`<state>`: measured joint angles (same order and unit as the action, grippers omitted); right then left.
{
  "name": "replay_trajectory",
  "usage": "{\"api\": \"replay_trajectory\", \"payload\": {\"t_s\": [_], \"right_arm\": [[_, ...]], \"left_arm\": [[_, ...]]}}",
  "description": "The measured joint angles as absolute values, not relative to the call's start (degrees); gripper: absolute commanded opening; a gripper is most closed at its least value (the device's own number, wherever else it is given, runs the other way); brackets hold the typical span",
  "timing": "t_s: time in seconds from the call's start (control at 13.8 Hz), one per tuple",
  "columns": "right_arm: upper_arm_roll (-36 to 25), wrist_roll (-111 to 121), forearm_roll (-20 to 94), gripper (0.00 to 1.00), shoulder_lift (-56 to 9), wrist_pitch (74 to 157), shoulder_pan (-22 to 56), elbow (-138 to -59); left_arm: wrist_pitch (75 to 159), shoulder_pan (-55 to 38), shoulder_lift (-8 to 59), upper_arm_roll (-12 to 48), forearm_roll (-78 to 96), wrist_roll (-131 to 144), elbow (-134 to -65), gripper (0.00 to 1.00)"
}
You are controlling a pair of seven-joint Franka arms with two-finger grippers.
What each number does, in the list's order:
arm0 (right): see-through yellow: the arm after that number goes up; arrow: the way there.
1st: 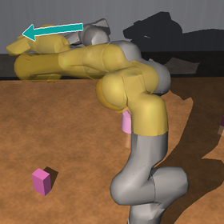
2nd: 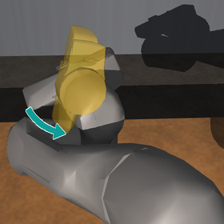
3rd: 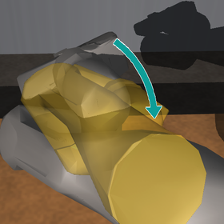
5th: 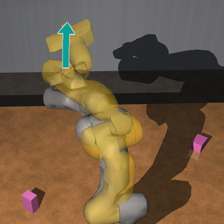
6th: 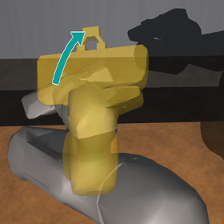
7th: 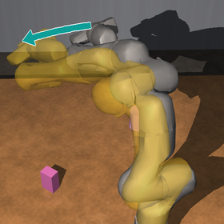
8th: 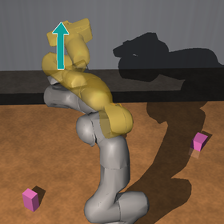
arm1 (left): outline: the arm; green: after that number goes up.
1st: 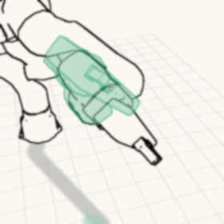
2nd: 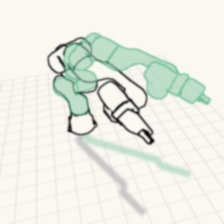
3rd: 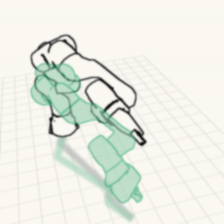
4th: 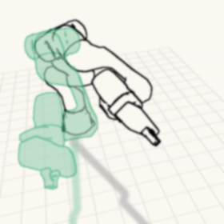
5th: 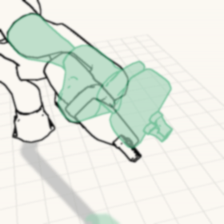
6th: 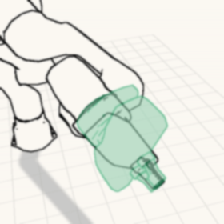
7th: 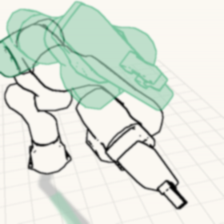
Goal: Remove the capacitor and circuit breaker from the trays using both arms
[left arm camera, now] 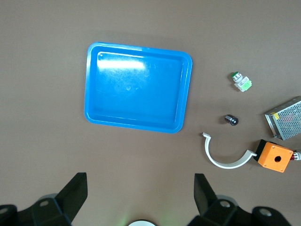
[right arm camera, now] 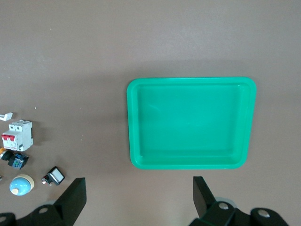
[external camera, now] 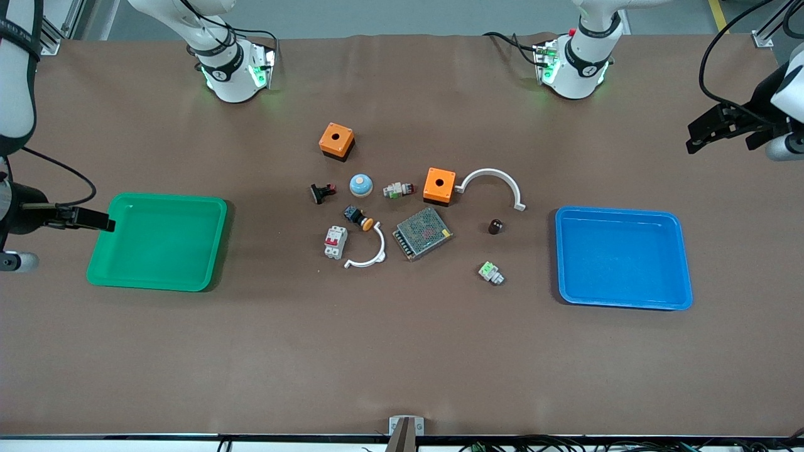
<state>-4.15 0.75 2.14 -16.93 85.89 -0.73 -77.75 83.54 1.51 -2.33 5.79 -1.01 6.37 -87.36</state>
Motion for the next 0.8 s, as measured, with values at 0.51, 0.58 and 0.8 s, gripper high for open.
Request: {"api": "replay_trajectory", "payload": {"t_s": [0.51,0.58,0.8], "right_arm": [[-3.8,0.7,1.6,1.0,-8.1,89.2,0.0,-87.6],[-3.8,0.7,1.5,1.0,-6.5,90.2,0.0,-89.6],[-3.8,0.7,1.5,1.0,-2.4,90.7,0.0,-93.6]], "left_arm": [[84.2,1.3,-3.2,5.8,-1.0,6.4,-87.8,1.0],[84.4,1.3,-3.2,5.9,-1.0,6.4,-87.8,1.0],[84.7,1.2,-3.2,6.6,-1.0,6.4,-87.8,1.0]]}}
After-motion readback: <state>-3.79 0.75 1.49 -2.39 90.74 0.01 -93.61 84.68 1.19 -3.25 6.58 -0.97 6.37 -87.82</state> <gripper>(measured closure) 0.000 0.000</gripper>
